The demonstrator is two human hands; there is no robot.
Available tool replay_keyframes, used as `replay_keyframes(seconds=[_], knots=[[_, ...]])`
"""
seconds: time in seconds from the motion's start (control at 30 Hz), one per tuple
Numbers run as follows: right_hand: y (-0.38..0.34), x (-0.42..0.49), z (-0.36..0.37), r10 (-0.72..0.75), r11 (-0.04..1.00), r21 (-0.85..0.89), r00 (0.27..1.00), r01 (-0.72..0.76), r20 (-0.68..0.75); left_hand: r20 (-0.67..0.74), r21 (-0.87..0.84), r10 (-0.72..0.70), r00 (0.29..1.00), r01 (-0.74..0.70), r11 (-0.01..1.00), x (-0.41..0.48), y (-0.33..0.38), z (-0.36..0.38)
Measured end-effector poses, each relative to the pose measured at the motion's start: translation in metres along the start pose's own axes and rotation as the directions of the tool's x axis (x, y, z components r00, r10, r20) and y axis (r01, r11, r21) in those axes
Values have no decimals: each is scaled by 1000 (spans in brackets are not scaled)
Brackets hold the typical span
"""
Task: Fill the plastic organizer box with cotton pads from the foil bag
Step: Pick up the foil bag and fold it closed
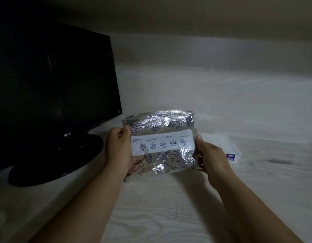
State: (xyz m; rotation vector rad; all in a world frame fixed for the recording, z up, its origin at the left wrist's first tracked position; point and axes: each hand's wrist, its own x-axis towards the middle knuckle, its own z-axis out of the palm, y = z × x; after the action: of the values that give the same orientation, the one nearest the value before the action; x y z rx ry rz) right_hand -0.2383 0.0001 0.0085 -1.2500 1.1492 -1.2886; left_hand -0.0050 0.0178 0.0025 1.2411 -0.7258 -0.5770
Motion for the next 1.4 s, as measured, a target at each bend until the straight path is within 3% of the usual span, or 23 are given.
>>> replay_keyframes(seconds=[0.2,0.5,0.63,0.77,0.9,0.97,1.27,1.4], knots=[[7,8,1,-167,975,-174,969,135,-183,96,-40,-112,989,116,992,-2,-1,2],[-6,3,1,-358,852,-465,915,238,-188,-88,208,161,983,-140,968,-7,-1,9],[0,2,0,-312,892,-395,931,219,-188,-34,127,119,992,-114,985,-7,2,7],[-4,1,-4,-282,938,-276,926,211,-252,114,-22,-121,986,124,992,1,-5,4],[-3,1,-3,-267,946,-254,930,203,-254,72,172,78,994,-89,981,-10,0,9],[-3,-1,-2,-246,947,-266,939,181,-238,48,185,126,991,-133,974,-12,0,9],[-3,-1,-1,-241,941,-290,944,172,-225,-10,336,231,973,-214,917,-16,2,8],[-8,-2,-3,-339,895,-380,910,234,-239,-29,338,252,967,-228,913,-12,3,8]])
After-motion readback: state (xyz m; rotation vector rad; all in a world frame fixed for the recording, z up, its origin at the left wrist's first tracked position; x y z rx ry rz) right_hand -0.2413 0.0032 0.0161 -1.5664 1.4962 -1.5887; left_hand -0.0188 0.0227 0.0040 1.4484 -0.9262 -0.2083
